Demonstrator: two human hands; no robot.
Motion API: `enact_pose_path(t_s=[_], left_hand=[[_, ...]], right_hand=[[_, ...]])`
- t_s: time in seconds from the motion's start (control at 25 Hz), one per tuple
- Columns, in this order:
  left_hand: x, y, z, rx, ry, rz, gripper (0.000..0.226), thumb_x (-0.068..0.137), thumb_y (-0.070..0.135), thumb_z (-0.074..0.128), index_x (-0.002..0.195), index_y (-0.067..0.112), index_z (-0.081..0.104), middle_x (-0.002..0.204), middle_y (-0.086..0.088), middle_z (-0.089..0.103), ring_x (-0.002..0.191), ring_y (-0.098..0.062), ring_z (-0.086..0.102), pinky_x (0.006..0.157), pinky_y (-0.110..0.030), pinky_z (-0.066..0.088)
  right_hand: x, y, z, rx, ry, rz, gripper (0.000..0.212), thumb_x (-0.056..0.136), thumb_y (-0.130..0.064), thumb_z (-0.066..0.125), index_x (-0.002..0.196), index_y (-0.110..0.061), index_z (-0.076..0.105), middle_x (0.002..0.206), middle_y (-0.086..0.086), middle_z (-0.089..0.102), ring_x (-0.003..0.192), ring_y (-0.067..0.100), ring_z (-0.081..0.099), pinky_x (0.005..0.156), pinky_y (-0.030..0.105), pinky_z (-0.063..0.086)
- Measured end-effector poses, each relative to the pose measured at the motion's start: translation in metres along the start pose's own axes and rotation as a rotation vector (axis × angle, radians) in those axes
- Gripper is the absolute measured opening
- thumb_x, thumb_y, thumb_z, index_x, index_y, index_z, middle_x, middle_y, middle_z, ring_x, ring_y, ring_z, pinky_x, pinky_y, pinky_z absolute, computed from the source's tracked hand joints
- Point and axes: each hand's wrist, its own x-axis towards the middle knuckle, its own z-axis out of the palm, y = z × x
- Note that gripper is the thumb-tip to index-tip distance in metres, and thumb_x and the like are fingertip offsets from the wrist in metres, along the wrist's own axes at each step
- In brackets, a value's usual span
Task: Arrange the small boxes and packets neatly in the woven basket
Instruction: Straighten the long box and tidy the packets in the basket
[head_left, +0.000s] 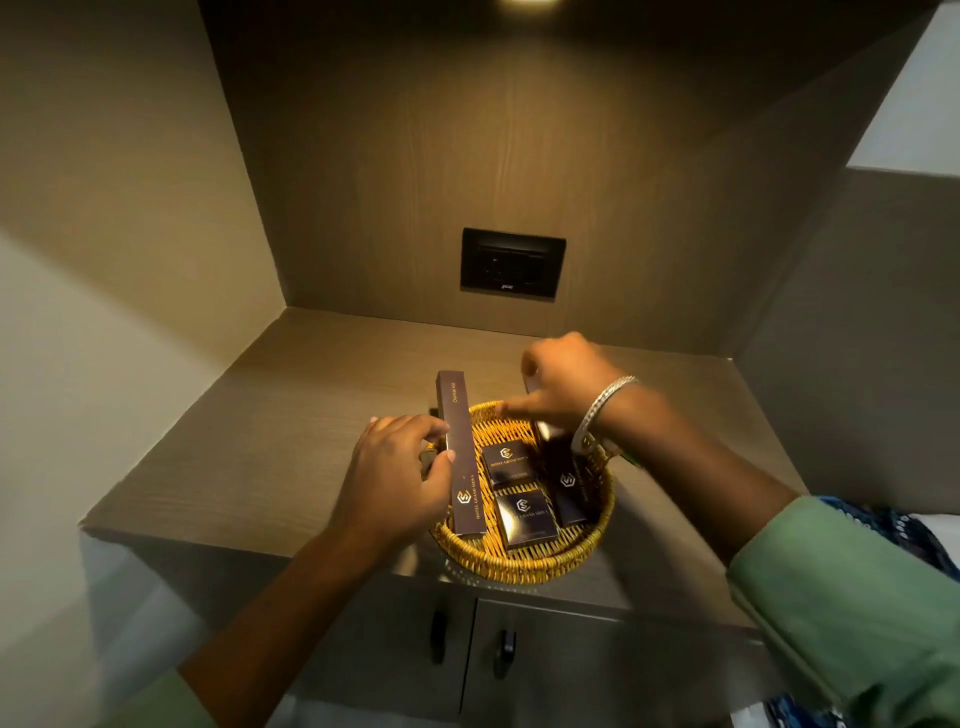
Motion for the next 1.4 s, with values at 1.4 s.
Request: enact_pose_path(t_s=[1.4], left_hand=[[-0.051, 0.005, 0.018, 0.202, 0.110, 0.077, 0.034, 0.075, 0.026, 0.069, 0.105, 0.009, 0.066, 0.115, -0.011, 0.067, 0.097, -0.024, 0.062, 0.073, -0.037, 0.054]], right_hand=[[0.034, 0.001, 0.068, 0.289, 0.058, 0.054, 0.029, 0.069, -0.021, 0.082, 0.088, -0.019, 0.060, 0.091, 0.004, 0.065, 0.082, 0.020, 0.059, 0.066, 0.032, 0.055]])
